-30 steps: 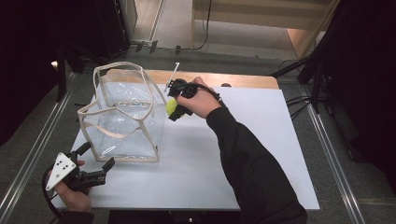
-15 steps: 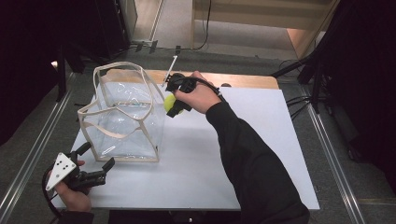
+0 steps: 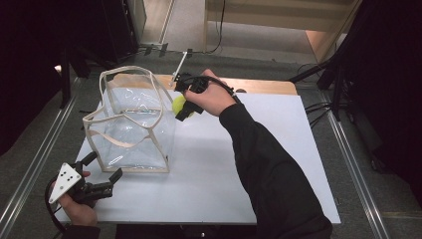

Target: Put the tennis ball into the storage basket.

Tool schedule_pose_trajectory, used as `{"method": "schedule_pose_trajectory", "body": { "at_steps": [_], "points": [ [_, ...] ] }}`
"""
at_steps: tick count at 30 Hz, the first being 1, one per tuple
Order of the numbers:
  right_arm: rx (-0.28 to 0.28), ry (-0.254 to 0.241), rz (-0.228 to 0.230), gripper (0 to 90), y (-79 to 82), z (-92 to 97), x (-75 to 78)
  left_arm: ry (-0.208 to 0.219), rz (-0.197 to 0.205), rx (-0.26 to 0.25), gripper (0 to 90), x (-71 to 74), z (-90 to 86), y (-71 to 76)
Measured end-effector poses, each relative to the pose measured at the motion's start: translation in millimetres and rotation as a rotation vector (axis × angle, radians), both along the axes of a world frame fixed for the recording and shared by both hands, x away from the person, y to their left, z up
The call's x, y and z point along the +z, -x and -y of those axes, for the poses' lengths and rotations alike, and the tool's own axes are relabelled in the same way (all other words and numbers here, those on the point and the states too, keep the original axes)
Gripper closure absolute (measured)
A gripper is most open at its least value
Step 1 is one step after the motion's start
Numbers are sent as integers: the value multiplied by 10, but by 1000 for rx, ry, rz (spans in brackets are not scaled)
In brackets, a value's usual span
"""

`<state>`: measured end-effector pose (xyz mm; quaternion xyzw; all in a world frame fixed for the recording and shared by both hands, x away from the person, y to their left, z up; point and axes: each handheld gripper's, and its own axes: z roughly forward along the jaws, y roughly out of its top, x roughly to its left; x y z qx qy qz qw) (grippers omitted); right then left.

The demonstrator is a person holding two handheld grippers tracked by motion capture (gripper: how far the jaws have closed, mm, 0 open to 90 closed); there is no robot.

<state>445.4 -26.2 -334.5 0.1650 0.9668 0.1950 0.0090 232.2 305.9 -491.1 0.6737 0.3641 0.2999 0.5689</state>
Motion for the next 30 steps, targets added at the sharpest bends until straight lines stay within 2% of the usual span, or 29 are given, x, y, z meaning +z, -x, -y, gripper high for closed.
{"method": "schedule_pose_trajectory", "body": {
  "at_steps": [12, 30],
  "points": [
    [20, -1, 12, 233, -12, -20, 192, -1, -1, 0, 0, 0, 1, 0],
    [48, -2, 35, 235, 33, -183, 503, -4, 1, -2, 0, 1, 2, -1]
  ]
}}
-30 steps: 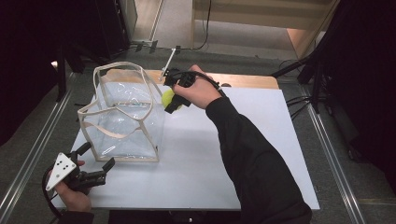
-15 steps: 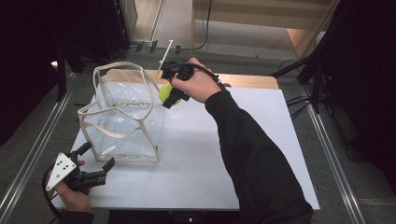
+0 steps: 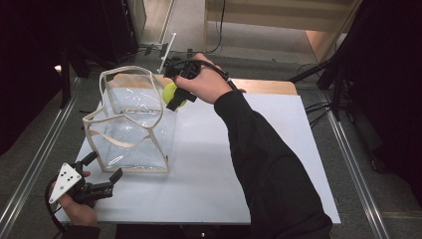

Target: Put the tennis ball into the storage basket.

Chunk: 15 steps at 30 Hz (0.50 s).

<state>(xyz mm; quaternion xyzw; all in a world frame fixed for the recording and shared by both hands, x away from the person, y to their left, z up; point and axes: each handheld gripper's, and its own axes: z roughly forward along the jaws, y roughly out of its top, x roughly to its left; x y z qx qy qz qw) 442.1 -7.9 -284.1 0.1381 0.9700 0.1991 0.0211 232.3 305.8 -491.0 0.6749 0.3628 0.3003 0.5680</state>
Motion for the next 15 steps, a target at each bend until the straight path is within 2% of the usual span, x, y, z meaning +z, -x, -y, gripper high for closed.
{"method": "schedule_pose_trajectory", "body": {
  "at_steps": [15],
  "points": [
    [17, -5, 18, 235, 43, -173, 187, 1, 0, 1, 0, 0, -2, 1]
  ]
}}
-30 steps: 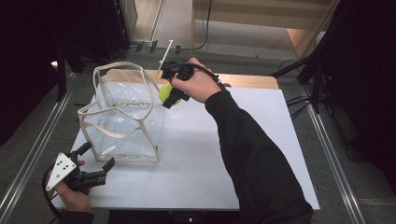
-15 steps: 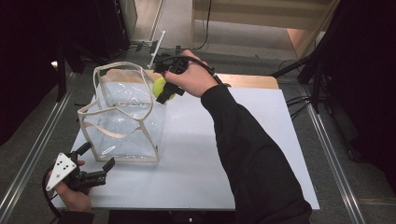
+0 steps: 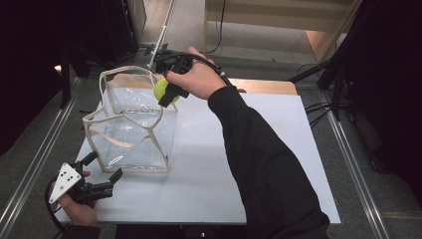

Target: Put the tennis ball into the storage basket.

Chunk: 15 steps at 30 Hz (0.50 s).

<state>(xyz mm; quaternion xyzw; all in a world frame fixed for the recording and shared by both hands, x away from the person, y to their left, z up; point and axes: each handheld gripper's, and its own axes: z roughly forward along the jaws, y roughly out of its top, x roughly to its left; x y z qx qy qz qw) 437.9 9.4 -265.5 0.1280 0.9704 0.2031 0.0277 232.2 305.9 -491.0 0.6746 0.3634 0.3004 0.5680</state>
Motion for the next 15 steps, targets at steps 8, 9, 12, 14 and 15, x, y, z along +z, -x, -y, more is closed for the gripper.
{"method": "schedule_pose_trajectory", "body": {
  "at_steps": [8, 9, 12, 14, 15],
  "points": [
    [15, 2, 8, 235, 33, -101, 50, -1, 1, -1, 0, 0, 0, -1],
    [20, 1, 10, 235, 33, -116, 50, 0, 0, 0, 0, 0, 0, 0],
    [38, 0, 13, 235, 36, -164, 44, 1, 1, 0, 0, 0, -1, -1],
    [37, 2, 9, 235, 45, -197, 42, 1, 0, -1, 0, 0, -2, -1],
    [42, 3, 10, 235, 47, -217, 37, -2, 1, -3, 0, 1, -4, -2]
  ]
}}
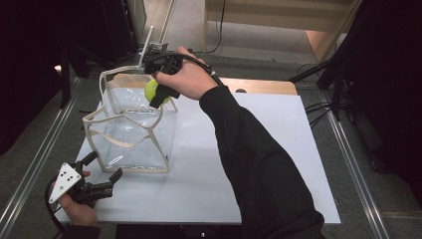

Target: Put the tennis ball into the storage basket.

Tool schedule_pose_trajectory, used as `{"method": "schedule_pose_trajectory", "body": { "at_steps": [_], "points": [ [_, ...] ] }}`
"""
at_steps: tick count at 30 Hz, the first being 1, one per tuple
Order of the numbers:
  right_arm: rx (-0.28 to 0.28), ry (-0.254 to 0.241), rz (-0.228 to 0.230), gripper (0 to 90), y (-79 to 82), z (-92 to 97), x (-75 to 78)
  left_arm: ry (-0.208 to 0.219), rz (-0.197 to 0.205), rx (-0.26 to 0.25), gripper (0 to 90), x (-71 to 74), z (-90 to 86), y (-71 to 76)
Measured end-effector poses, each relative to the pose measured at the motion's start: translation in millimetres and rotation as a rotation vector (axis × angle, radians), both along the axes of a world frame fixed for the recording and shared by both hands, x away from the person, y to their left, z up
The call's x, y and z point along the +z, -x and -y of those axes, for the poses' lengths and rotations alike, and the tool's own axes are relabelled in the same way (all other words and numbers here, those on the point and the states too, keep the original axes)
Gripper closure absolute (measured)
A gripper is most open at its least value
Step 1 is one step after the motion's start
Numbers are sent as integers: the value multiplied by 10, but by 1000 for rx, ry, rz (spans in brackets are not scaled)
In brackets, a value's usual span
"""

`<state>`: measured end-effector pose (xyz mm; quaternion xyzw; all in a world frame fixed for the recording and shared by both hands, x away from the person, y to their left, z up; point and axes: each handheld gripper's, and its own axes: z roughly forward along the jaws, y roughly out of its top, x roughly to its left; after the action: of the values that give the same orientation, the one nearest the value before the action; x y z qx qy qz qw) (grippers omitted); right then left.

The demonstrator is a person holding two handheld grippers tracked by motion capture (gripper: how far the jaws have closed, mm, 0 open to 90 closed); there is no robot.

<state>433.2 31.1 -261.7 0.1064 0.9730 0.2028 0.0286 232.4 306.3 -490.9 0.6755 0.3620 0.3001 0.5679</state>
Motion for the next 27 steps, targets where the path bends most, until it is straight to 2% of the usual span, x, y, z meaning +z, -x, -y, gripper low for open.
{"method": "schedule_pose_trajectory", "body": {
  "at_steps": [14, 27],
  "points": [
    [29, 4, -2, 235, 55, -223, -20, 1, -3, 1, 0, 1, -2, 2],
    [56, 27, -12, 235, 84, -381, -141, 7, -1, 2, 0, 1, -6, 3]
  ]
}}
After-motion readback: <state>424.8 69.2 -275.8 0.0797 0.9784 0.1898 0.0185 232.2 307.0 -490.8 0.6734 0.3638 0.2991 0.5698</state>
